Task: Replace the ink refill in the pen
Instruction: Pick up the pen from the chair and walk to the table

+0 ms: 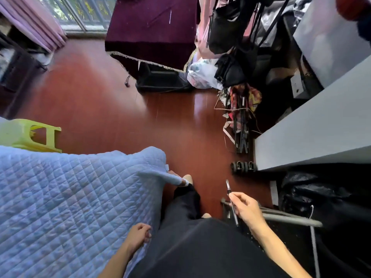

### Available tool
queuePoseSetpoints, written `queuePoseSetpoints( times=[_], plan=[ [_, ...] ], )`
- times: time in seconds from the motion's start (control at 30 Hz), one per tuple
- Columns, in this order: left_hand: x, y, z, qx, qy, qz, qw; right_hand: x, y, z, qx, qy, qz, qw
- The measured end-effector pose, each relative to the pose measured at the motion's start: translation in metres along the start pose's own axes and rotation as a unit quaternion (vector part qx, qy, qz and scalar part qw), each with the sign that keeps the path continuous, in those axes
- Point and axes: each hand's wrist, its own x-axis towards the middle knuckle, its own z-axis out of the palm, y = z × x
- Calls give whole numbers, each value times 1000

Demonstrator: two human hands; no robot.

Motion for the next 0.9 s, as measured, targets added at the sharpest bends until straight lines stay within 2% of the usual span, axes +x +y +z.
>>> queuePoseSetpoints(
  times=[0.13, 0.33, 0.5, 0.63, 0.77, 0.9],
  plan=[
    [31, 50, -22, -9, -14, -3, 1000, 36, -49, 10, -10, 19, 3, 1000],
    [57, 183, -50, -29, -21, 57, 998, 88, -120, 24, -1, 34, -4, 999],
    [79, 288, -69, -63, -17, 106, 992, 151, -181, 39, 4, 10, -5, 1000],
    [99, 345, -83, -83, 6, 121, 989, 214, -240, 50, -24, -23, -20, 999],
    [112, 373, -98, -105, 45, 99, 989, 271, -305, 60, -58, -71, -34, 995],
    [119, 375, -115, -153, 72, 27, 985, 318, -364, 80, -89, -119, -45, 988]
  ],
)
